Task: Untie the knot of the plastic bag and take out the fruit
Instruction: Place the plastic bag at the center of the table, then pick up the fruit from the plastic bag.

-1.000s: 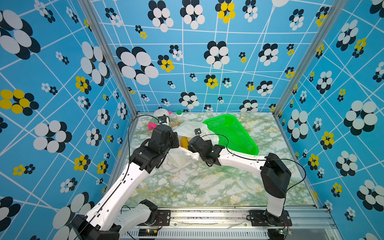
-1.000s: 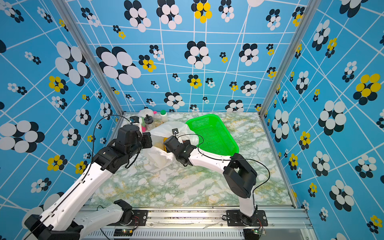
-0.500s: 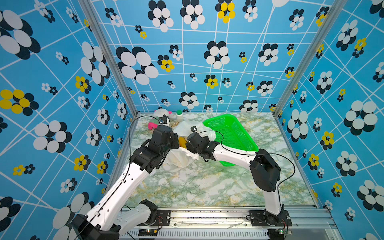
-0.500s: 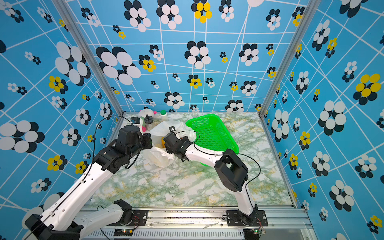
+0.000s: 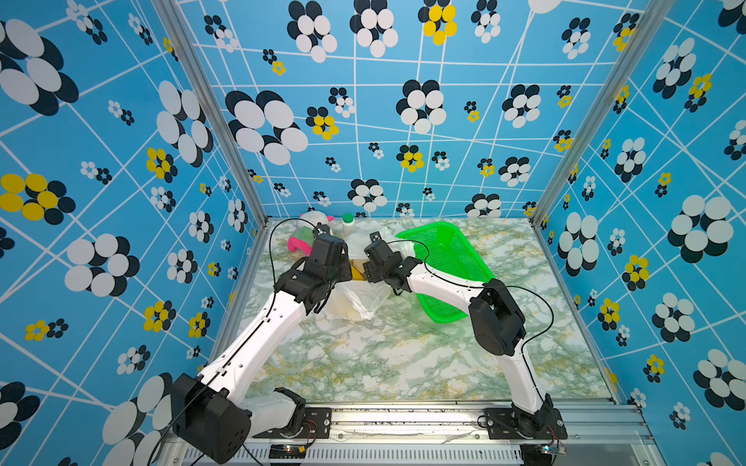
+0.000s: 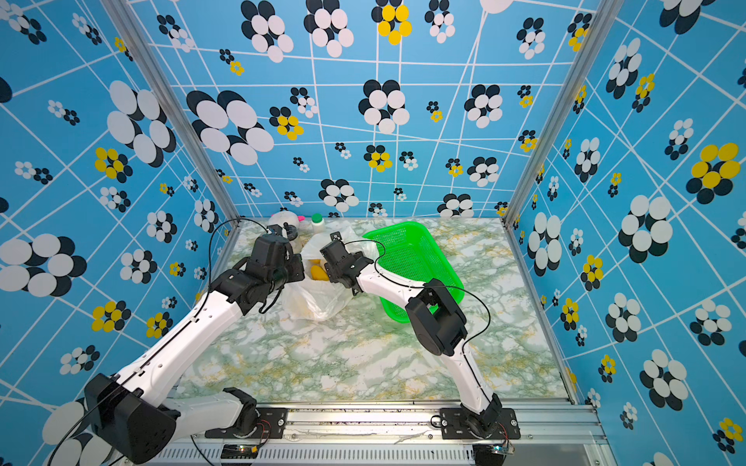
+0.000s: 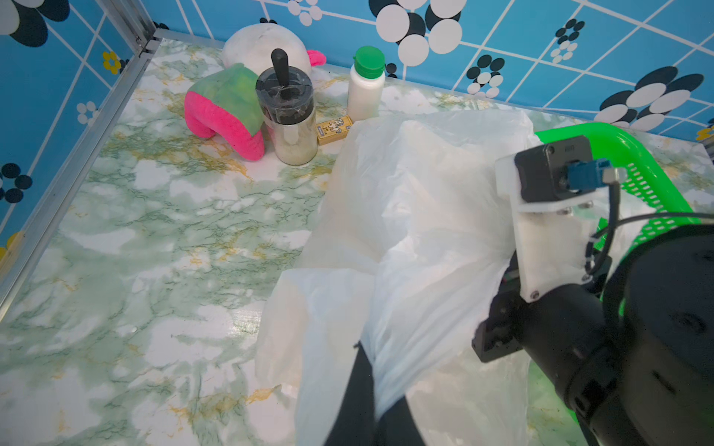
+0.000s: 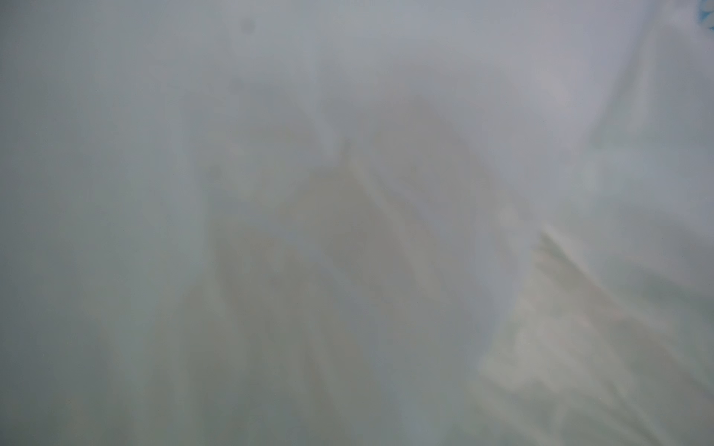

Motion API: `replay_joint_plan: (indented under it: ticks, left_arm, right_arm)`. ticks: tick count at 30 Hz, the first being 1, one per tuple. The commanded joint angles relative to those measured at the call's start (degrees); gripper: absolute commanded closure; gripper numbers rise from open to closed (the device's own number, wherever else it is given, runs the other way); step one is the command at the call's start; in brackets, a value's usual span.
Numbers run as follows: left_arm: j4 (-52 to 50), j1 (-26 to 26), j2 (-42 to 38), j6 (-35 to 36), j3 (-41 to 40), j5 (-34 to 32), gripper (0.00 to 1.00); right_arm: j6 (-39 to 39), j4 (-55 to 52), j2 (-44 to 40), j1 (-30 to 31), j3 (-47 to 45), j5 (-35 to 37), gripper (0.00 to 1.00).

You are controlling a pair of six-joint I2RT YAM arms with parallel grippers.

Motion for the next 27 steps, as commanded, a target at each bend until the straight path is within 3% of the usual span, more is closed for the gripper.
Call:
replay_joint_plan:
  ticks: [1,8,10,13,18,21,27]
  left_arm:
    - [0.06,0.6,0.03,-1.17,3.1,-1.17,1.0]
    - [-1.38,0.85,-3.08,-0.21,4.5,-1.47,1.0]
    - [-2.16,0.83,-3.87,-0.28,4.26,-0.86,1.0]
    - [-2.9,0.41,-5.62,-0.71,2.77,-0.5,1.0]
    - [-4.12,-0.14,-9.88,-1.67,-0.93,-0.89,1.0]
    - [-5.39,-0.49,-11.52,-1.74,-2.08,-1.95,1.0]
    - [-5.02,-0.93,-13.83,-3.5,-7.9,-2.77,1.0]
  right_arm:
    - [-1.56,0.04,-1.35,1.56,-2.16,-10.34,0.21]
    - [0.83,-8.07,-3.98,6.25,-3.97,-15.43,0.22]
    - [2.32,-8.85,-7.12,9.16,-7.53,-12.69,0.22]
    - [4.53,-7.79,-12.44,13.72,-13.98,-8.95,0.19]
    - [9.16,-3.93,-16.02,17.64,-19.95,-12.88,0.17]
    - [10.16,-4.44,-16.0,18.52,-19.95,-11.1,0.12]
    - [12.25,-4.63,-13.16,17.29,-17.71,0.2,0.01]
